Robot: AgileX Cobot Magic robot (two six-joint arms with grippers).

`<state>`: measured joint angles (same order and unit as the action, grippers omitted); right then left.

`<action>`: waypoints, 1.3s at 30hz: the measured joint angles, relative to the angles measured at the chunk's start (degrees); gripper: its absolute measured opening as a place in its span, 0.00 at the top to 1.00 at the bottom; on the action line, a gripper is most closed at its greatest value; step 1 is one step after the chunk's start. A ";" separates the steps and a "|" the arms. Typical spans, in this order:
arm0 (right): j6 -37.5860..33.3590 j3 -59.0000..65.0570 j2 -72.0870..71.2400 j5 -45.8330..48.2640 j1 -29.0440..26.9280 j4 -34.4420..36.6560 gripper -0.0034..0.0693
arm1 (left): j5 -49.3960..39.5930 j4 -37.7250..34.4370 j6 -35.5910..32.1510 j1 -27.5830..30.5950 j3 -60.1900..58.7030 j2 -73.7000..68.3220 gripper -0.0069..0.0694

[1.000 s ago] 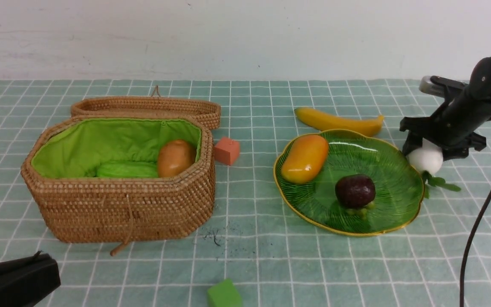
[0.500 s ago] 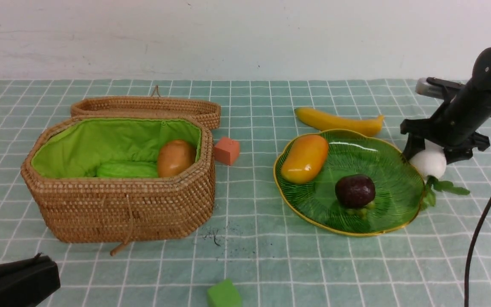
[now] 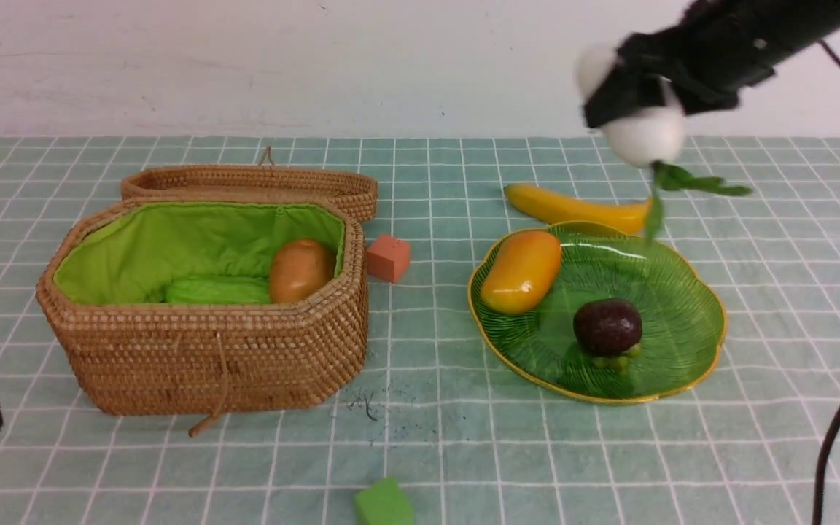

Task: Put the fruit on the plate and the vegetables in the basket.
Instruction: Take a daikon with your right arm and place it on the basket on the left.

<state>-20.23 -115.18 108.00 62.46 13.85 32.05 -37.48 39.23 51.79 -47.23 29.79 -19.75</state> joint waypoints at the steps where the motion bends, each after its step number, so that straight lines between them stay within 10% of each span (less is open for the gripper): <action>1: -1.34 -0.74 -0.09 -0.59 2.77 1.36 0.23 | -0.58 1.51 1.97 0.00 0.00 0.00 0.92; 16: -11.76 -9.26 9.47 -18.31 26.69 6.68 0.23 | -4.73 7.98 5.46 0.00 0.00 0.00 0.92; 39: -24.63 -12.62 19.00 -21.56 27.78 15.42 0.23 | -4.88 7.98 6.55 0.00 0.07 0.05 0.92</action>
<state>-44.85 -127.81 127.00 40.90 41.63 47.48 -42.36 47.22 58.34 -47.23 29.86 -19.70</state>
